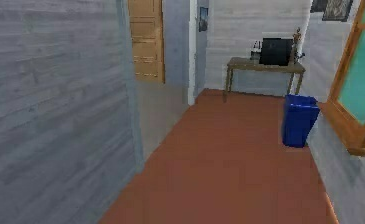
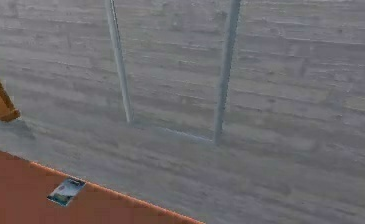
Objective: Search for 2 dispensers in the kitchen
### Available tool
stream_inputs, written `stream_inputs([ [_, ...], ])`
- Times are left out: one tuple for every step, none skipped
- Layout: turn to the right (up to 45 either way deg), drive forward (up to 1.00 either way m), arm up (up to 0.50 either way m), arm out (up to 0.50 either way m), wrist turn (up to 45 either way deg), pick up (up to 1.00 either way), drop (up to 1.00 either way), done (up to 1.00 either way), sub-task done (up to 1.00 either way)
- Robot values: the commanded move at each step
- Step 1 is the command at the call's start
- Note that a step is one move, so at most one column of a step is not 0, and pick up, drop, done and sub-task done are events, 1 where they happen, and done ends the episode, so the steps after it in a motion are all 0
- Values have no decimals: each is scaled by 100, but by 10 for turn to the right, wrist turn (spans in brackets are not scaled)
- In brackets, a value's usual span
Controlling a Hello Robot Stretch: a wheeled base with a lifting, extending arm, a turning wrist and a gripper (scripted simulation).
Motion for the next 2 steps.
stream_inputs([
  [0, 100, 0, 0, 0, 0, 0, 0, 0],
  [0, 100, 0, 0, 0, 0, 0, 0, 0],
])
